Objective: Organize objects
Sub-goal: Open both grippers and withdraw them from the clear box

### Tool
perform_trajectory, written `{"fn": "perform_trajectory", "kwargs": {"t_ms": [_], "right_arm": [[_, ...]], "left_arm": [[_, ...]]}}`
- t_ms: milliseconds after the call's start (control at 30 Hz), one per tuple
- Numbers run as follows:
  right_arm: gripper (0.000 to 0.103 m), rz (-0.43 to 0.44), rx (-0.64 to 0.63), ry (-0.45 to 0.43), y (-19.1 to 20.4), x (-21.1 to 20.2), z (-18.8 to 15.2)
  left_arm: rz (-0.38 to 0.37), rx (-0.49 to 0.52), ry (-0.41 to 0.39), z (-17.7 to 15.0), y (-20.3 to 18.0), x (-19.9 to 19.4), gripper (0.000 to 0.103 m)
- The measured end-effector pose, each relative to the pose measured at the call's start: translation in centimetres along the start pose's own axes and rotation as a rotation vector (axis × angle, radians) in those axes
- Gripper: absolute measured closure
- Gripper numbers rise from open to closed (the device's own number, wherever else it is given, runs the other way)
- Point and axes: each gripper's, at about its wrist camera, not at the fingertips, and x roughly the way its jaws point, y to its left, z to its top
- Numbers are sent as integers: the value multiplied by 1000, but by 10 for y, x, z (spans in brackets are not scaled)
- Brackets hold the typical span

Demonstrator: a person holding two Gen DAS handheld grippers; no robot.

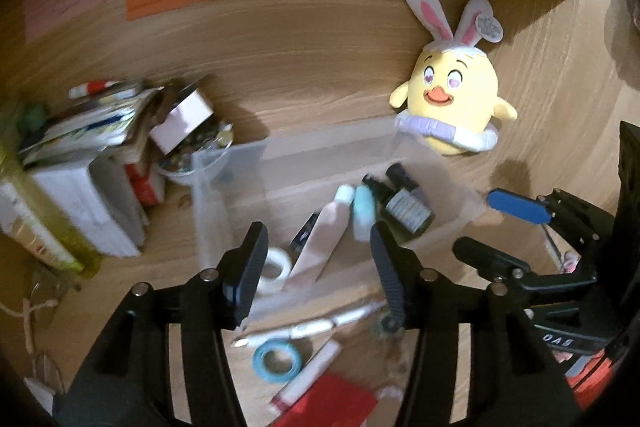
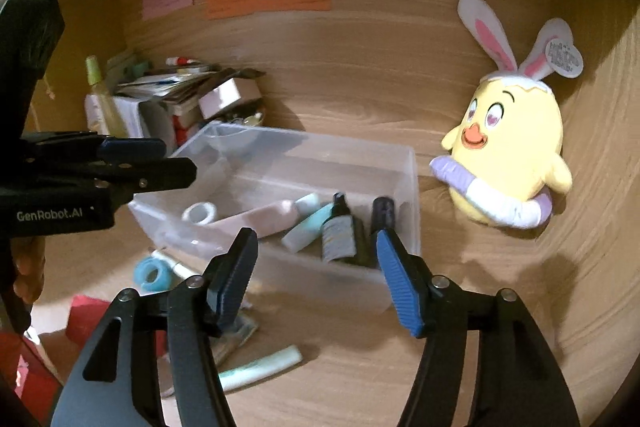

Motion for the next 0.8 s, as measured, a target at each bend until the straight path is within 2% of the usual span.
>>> {"fn": "perform_trajectory", "kwargs": {"t_ms": [33,100,200,333,600,800], "right_arm": [[37,7,3,3,2,-1,-3],[35,11,7,11,7,-3,-12],[35,5,0,33,16,-2,-24],[35,-7,-8,70,26,1,-42],[35,20,19,160,34,12,-73],[35,19,23,219,39,22,-84]], "left_arm": [[5,0,4,-5,2,-3,49],[6,-3,13,-16,5,-7,49],[9,-7,26,-34,10,-14,48],[18,-14,43,-61,19,-20,38],[3,-64,104,-107,36,-27,38],[-75,-78,162,-134,34,-21,36]]}}
